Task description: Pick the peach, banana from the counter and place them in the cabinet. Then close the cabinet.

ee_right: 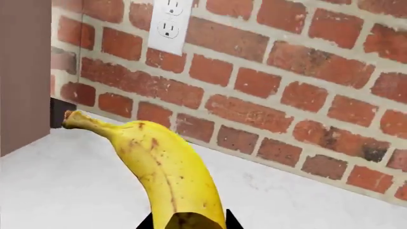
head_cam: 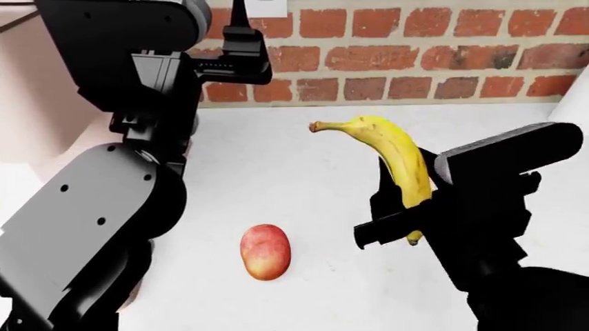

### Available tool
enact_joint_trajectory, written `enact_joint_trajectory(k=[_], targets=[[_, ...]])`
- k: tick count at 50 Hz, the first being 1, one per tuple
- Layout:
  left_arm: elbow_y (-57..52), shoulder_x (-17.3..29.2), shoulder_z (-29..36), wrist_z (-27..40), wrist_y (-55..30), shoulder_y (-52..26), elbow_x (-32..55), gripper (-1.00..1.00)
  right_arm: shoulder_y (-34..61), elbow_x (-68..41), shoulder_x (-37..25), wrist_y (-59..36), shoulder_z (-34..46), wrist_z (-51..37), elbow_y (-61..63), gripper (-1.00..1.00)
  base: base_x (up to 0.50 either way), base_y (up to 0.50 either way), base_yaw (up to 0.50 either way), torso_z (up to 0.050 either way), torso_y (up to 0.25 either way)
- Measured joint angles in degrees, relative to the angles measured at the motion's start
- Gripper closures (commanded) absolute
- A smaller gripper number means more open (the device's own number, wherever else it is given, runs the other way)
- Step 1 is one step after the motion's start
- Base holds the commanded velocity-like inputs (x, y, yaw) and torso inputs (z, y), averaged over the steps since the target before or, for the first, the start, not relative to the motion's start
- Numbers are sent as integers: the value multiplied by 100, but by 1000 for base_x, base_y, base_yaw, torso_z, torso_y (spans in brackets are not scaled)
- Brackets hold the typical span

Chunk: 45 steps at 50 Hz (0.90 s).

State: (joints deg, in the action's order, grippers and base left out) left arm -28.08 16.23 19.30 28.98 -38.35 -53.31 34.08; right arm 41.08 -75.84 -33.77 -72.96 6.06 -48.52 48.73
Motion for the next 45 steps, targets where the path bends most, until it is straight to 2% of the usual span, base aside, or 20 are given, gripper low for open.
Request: enact_joint_trajectory(k=[6,11,26,34,45], targets=[[-51,33,5,22,-18,16,20,-100,270,1294,-399,1289,786,-93,497,100,0,0,0,0,0],[-186,101,9,67,-104,86,77,-100,626,1922,-733,2121,1353,-361,723,100,0,0,0,0,0],[-1826,662,-418,533,-701,840,1091,-100,1200,2300,-1311,3284,1894,-804,951,100,0,0,0,0,0],[-2558,1131,-486,1016,-787,997,2182,-100,1269,2312,-1400,3525,2050,-854,901,100,0,0,0,0,0],[-2809,1721,-315,1471,-755,840,4186,-100,1231,2326,-1474,3702,2206,-844,865,100,0,0,0,0,0]])
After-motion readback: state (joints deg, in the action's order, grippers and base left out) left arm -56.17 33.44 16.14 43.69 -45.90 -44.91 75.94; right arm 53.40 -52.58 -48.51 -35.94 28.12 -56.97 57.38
